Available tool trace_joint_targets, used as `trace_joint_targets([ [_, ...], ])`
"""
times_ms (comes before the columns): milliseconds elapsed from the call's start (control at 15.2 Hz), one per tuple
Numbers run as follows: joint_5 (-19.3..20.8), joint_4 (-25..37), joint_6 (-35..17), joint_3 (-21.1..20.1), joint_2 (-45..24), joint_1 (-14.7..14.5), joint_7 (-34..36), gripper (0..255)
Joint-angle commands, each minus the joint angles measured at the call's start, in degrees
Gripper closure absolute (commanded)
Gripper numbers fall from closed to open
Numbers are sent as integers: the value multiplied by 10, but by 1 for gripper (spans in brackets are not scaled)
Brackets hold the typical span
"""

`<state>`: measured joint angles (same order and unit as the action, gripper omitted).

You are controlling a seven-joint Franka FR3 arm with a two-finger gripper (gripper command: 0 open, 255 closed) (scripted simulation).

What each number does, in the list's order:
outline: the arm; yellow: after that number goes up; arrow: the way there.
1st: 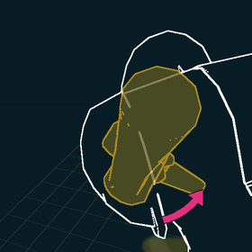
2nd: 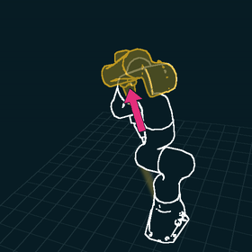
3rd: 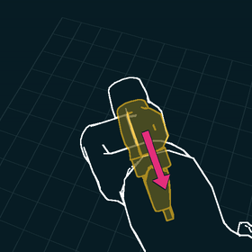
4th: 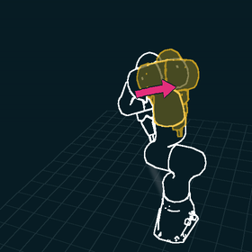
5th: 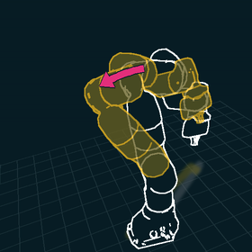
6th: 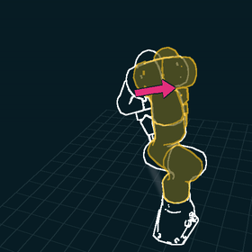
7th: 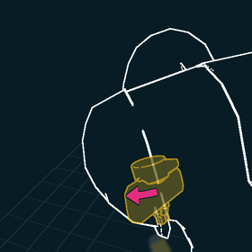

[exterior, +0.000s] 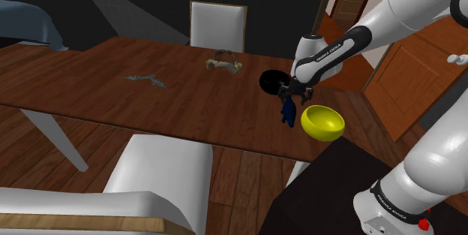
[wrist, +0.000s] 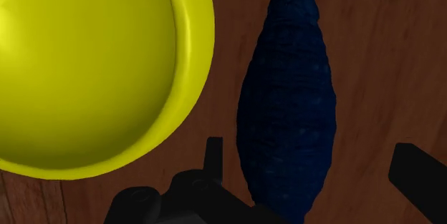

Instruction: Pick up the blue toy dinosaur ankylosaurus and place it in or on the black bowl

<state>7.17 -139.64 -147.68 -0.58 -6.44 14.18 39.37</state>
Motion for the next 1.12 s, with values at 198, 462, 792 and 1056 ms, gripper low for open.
trace_joint_targets([
  [198, 8, 2, -40, 4, -41, 1, 9, 0],
  [462, 13, 3, -58, 6, -61, 1, 12, 0],
  [792, 13, 3, -58, 6, -61, 1, 12, 0],
  [1056, 12, 3, -58, 6, -61, 1, 12, 255],
])
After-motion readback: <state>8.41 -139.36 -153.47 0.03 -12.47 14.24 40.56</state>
